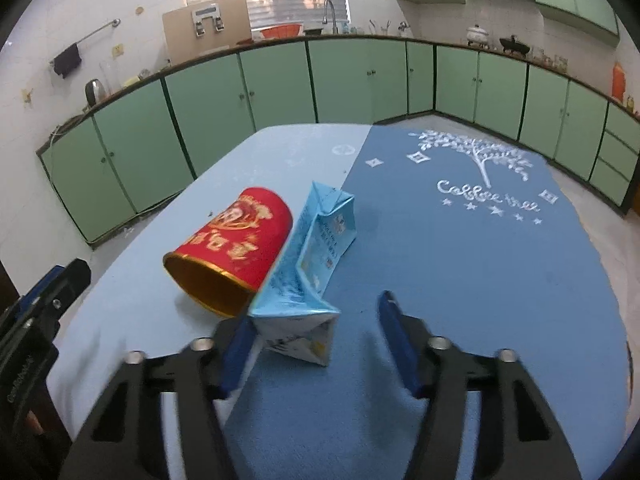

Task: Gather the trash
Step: 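Grasp the blue milk carton with the right tool while the left tool grasps the red cup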

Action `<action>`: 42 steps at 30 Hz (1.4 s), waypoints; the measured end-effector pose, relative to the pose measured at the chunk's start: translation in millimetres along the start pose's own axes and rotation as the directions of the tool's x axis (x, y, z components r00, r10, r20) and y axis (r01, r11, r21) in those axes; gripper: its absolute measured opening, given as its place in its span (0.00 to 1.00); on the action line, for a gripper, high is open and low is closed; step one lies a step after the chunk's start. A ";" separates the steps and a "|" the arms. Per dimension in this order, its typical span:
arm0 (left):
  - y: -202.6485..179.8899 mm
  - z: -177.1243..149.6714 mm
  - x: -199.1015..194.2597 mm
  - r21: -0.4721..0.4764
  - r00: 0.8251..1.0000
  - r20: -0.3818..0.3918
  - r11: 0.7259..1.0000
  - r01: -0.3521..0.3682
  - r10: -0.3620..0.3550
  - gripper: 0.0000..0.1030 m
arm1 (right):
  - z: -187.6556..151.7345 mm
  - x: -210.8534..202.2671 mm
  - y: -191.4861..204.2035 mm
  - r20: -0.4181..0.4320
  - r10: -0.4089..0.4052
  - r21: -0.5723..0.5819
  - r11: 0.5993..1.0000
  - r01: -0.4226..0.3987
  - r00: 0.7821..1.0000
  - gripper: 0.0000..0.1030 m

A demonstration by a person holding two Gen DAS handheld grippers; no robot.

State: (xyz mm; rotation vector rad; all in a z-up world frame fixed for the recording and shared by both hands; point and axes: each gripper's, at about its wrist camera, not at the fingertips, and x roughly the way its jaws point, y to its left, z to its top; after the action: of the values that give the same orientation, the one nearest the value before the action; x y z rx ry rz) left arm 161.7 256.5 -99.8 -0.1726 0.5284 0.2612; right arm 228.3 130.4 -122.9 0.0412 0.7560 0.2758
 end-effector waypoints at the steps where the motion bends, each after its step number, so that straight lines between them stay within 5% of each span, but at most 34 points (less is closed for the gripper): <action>1: -0.4 0.0 0.6 0.000 1.000 -0.001 1.000 0.001 -0.001 0.37 | 0.0 0.5 -2.2 -0.009 0.011 0.008 1.000 -0.011 1.000 0.40; 2: -1.7 0.6 1.5 -0.001 1.000 -0.004 1.000 0.005 -0.005 0.37 | -0.3 0.7 -3.9 -0.013 0.024 0.015 1.000 -0.023 1.000 0.35; 8: -21.6 -1.3 1.0 0.008 0.998 -0.012 0.998 0.064 -0.064 0.35 | -1.9 -15.0 -24.7 0.011 0.077 0.055 0.995 -0.077 0.997 0.34; 18: -89.5 -6.7 8.4 0.038 0.986 -0.031 0.986 0.163 -0.162 0.35 | -0.9 -55.4 -97.4 0.092 -0.051 0.113 0.993 0.040 0.994 0.34; 30: -138.3 -3.6 54.4 0.039 0.992 -0.087 0.995 0.091 -0.087 0.35 | -9.8 -61.4 -138.9 0.117 -0.074 0.135 0.989 0.058 0.990 0.34; 37: -136.8 -1.4 69.2 0.023 0.989 -0.127 0.997 0.076 -0.073 0.01 | -11.9 -59.6 -146.6 0.112 -0.073 0.148 0.987 0.056 0.991 0.34; 42: -137.4 1.2 55.6 0.026 0.995 -0.067 0.997 0.079 -0.077 0.00 | -11.6 -60.8 -141.6 0.116 -0.070 0.132 0.990 0.054 0.991 0.34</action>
State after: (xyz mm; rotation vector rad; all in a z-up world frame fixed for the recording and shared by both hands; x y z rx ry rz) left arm 248.3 137.1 -114.4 -0.1745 0.5891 0.1720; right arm 211.1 -22.6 -109.7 0.1544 0.6534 0.1637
